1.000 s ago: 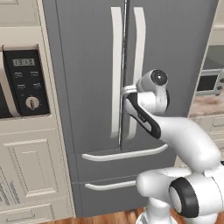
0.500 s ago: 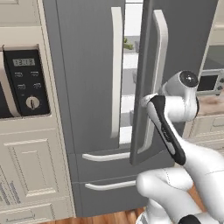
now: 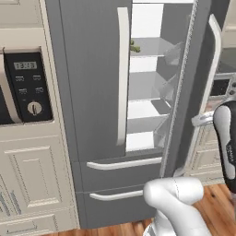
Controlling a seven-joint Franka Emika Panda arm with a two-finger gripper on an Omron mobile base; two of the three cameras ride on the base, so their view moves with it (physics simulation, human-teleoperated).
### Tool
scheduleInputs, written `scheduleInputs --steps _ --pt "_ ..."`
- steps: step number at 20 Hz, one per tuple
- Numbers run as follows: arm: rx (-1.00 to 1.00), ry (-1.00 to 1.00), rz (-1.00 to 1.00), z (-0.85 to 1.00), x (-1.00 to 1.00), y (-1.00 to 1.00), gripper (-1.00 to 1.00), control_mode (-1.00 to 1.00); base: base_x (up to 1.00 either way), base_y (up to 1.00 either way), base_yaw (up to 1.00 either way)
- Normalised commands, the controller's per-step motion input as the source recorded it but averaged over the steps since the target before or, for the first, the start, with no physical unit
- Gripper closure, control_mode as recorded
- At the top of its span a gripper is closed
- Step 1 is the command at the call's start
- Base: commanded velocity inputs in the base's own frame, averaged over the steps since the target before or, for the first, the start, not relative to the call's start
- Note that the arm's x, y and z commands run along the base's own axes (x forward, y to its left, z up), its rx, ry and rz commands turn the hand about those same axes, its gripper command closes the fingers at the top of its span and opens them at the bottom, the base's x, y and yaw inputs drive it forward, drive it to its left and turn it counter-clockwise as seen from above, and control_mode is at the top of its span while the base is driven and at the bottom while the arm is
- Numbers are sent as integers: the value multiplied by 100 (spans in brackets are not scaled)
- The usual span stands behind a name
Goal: Retrieve the butter from the fridge and place it on a plate on the dining table. Then retrieve the butter knife by the fridge and place it near the plate.
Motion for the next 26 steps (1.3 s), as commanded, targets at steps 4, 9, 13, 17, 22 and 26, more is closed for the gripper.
scheduleInputs --steps 4,9,13,17,22,26 --pt "24 12 11 -6 -100 -97 100 -100 0 0 0" --pt "-3 2 0 11 -82 -18 -100 -100 0 0 0" --pt "-34 11 -1 56 -70 43 -100 -100 0 0 0" --pt "-45 31 -14 70 -11 90 -100 -100 0 0 0" --pt "-49 44 -17 31 34 100 -100 -100 0 0 0" --pt "-46 36 -19 2 66 77 -100 -100 0 0 0"
